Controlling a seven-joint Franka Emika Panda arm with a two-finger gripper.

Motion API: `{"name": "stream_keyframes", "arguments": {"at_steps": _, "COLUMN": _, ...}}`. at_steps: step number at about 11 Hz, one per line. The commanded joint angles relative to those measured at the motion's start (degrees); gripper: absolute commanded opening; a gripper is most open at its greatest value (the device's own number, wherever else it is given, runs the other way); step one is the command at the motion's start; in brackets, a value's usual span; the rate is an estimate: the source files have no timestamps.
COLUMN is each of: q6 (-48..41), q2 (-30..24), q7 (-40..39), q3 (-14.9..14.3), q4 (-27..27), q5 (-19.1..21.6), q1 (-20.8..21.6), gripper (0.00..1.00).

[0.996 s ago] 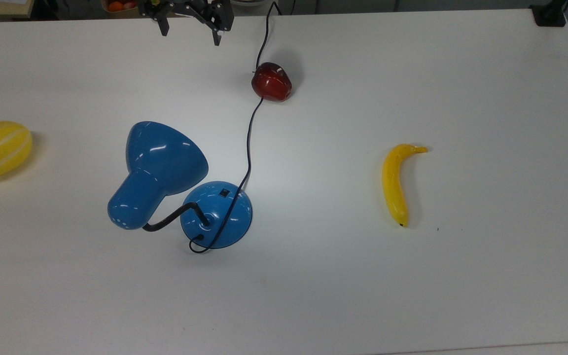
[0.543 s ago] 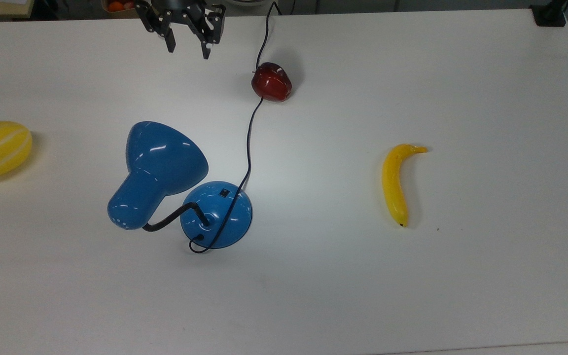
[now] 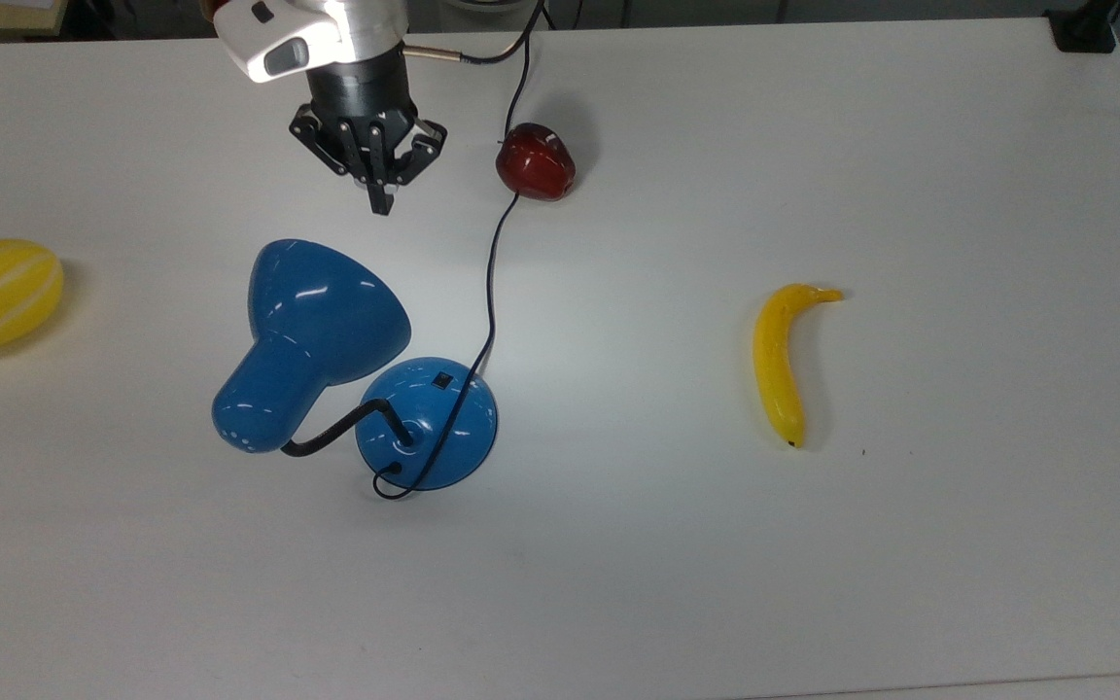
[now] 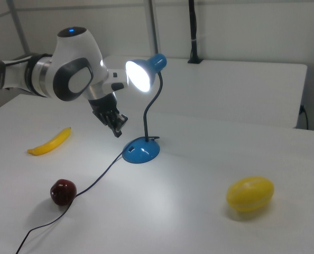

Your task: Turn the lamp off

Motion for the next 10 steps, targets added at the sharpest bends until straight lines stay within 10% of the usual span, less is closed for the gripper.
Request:
{"name": "stream_keyframes", "arguments": {"at_steps": 1, "q6": 9.3, "q2": 5.2, "q7": 5.0, "q3": 0.1, "q4": 0.7, "q5": 1.0, "q1": 0.9, "gripper": 0.0}}
{"name": "stream_keyframes", "arguments": {"at_steps": 10, "q6": 20.0, "q2": 20.5, "q7": 8.2, "q3": 1.4, "q4": 8.3, "q5": -0.4, "q1": 1.2, "gripper": 0.0}}
